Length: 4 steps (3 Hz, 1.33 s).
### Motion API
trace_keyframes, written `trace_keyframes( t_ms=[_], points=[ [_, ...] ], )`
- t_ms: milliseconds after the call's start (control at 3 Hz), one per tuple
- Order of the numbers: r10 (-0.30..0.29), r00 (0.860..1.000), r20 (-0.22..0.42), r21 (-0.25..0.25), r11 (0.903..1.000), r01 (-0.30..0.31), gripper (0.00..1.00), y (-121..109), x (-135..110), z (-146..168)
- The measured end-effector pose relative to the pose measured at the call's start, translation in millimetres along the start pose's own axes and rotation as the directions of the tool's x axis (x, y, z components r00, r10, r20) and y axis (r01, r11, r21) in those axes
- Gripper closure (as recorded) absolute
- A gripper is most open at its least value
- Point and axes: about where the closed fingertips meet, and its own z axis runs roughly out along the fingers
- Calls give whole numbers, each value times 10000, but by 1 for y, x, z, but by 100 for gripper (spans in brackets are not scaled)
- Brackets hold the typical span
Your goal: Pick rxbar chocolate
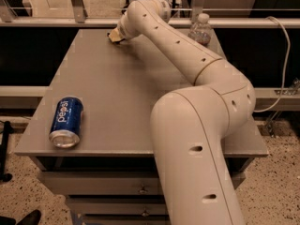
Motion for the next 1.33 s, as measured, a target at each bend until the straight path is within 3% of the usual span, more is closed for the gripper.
trace_keyframes(
  t_ms=[333,667,1000,1333],
  points=[
    [4,10000,40,81,10000,-4,95,-2,0,-2],
    [-280,9990,361,207,9994,273,100,-3,-16,-15],
    [-1116,9866,1192,242,9937,1095,100,11,-55,-53],
    [-1430,9754,1676,127,9897,1429,100,25,-73,-79]
  ],
)
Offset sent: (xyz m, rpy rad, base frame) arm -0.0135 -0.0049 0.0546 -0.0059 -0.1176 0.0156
